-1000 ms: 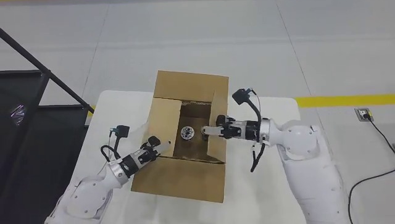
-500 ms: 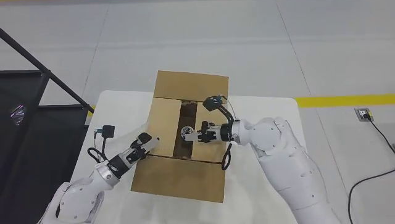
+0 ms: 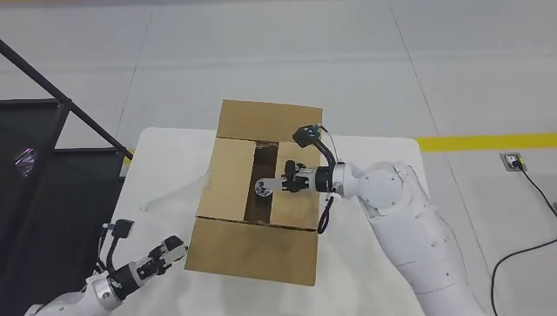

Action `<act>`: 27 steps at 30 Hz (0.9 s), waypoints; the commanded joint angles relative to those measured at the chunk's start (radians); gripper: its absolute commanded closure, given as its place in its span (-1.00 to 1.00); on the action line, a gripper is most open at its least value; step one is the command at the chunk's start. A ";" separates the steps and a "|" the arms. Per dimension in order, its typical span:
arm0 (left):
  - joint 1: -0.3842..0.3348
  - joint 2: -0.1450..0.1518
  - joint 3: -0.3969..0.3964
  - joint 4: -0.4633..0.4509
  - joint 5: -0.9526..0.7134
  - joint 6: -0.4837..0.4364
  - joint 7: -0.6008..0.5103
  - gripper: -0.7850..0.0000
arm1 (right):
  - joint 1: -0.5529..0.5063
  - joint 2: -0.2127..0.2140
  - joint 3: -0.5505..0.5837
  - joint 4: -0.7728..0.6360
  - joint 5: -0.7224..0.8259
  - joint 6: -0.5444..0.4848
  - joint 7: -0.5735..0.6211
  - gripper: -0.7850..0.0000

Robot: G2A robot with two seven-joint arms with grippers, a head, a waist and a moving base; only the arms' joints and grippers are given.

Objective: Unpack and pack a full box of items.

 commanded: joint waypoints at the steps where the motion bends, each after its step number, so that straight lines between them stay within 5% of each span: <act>1: -0.009 0.003 0.020 0.022 -0.047 -0.021 -0.078 -1.00 | -0.009 0.001 0.004 -0.004 0.011 0.003 -0.021 -1.00; 7: -0.057 0.009 0.082 0.061 -0.157 -0.049 -0.217 -1.00 | -0.052 0.012 0.072 -0.027 -0.031 0.044 -0.265 -1.00; 14: -0.076 0.025 0.115 0.025 -0.235 -0.025 -0.247 -1.00 | -0.055 0.011 0.099 0.023 -0.087 0.135 -0.520 -1.00; 27: -0.107 0.055 0.118 -0.039 -0.336 -0.030 -0.241 -1.00 | 0.238 -0.045 0.005 0.572 -0.028 0.130 -0.649 -1.00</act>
